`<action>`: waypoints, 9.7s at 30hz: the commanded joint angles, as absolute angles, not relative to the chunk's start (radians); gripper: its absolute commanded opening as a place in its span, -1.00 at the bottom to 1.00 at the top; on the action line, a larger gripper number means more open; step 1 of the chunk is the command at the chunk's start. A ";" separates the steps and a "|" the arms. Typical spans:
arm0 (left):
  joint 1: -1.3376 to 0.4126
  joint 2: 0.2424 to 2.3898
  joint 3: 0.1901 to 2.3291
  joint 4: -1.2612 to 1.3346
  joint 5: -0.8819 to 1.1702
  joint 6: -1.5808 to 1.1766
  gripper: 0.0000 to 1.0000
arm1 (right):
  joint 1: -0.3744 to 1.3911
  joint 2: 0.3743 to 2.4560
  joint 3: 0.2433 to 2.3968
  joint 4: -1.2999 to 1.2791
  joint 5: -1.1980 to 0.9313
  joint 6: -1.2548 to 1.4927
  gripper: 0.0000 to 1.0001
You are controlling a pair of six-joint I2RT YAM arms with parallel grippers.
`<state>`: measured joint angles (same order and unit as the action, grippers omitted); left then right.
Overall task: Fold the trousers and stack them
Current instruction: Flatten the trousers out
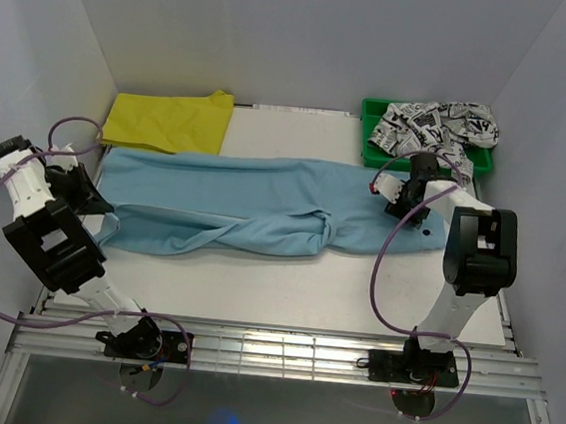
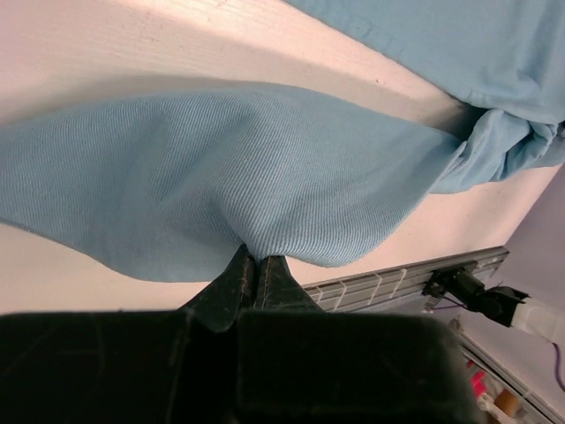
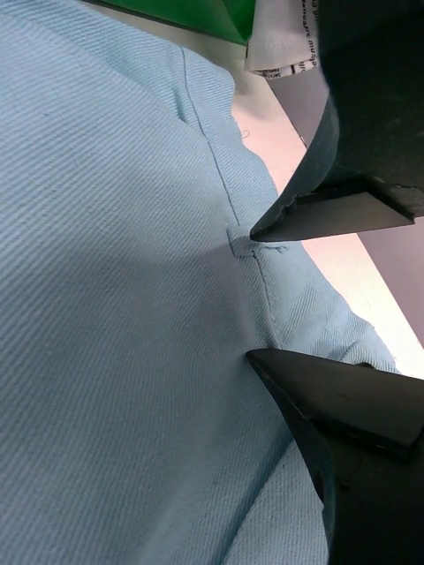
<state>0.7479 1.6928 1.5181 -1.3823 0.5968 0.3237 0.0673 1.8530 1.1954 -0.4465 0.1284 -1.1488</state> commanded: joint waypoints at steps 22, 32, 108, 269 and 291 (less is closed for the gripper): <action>0.707 1.703 1.652 -1.072 0.530 0.674 0.88 | 0.037 1.732 1.218 -0.620 0.072 -1.229 0.16; 0.529 1.393 1.114 -1.145 0.523 1.083 0.76 | 0.089 1.704 1.292 -0.709 0.011 -1.172 0.16; 0.522 1.979 1.666 -1.404 0.719 0.474 -1.00 | 0.045 1.496 1.052 -0.816 -0.143 -1.391 0.47; 0.422 1.921 1.580 -1.081 0.491 0.299 -1.00 | 0.176 1.740 1.327 -0.495 -0.005 -1.003 -0.85; 0.790 1.720 1.912 -1.405 0.657 0.660 -1.00 | 0.009 1.246 1.131 -0.555 0.011 -1.198 -0.84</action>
<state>0.6910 1.8656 1.9385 -1.3231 0.6186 0.5121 0.0555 1.3136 1.1809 -0.5339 -0.0040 -1.1229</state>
